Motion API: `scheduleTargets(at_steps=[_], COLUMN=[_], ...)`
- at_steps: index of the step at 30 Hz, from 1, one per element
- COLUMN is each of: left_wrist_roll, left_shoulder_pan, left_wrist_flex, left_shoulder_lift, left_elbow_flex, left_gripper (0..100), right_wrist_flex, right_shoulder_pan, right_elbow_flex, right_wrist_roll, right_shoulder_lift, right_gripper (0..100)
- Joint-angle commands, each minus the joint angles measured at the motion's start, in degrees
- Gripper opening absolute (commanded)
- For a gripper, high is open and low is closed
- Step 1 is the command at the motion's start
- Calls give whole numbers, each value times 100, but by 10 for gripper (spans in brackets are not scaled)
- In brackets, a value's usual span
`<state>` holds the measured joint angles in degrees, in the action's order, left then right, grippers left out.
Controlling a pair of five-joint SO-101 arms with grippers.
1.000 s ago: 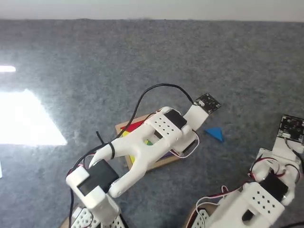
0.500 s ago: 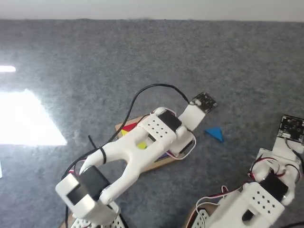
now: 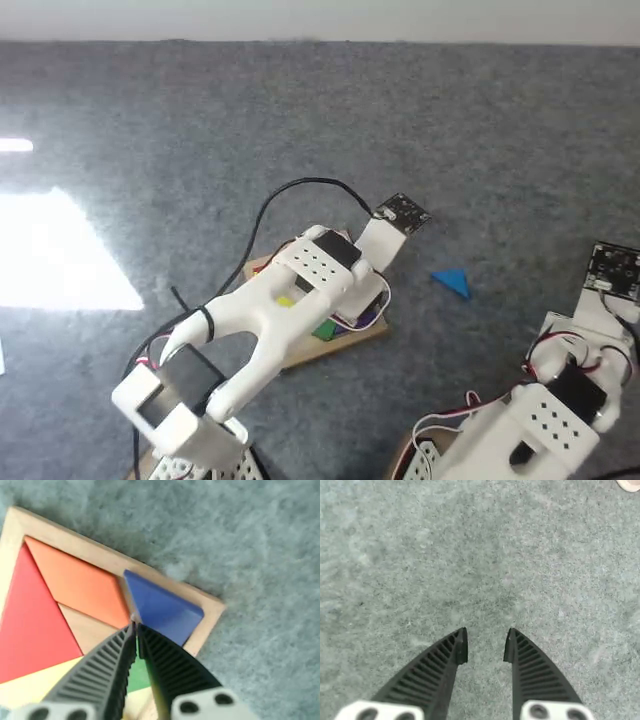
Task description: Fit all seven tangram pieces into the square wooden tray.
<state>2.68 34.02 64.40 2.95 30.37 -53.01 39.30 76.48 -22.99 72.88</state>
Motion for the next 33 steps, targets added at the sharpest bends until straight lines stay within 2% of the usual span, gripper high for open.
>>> scheduleTargets(at_steps=[1, 5, 9, 14, 21, 27, 33], left_wrist_roll=[-308, -273, -422, -571, -563, -519, -527], left_shoulder_pan=[211, 668, 686, 712, 475, 158, 246], left_wrist_flex=[-88, -88, -255, -396, -316, -123, -18], left_shoulder_lift=[-554, -747, -668, 70, 756, 396, 167], left_elbow_flex=[-84, -101, -75, -242, -629, -611, -426], left_gripper=[13, 13, 13, 13, 13, 13, 13], right_wrist_flex=[-40, -40, -40, -40, -40, -40, -40], right_shoulder_pan=[-66, -66, -66, -66, -66, -66, -66], right_elbow_flex=[-88, -88, -88, -88, -88, -88, -88], right_wrist_roll=[-53, -53, -53, -53, -53, -53, -53], right_shoulder_lift=[-22, -22, -22, -22, -22, -22, -22], right_gripper=[137, 137, 137, 137, 137, 137, 137])
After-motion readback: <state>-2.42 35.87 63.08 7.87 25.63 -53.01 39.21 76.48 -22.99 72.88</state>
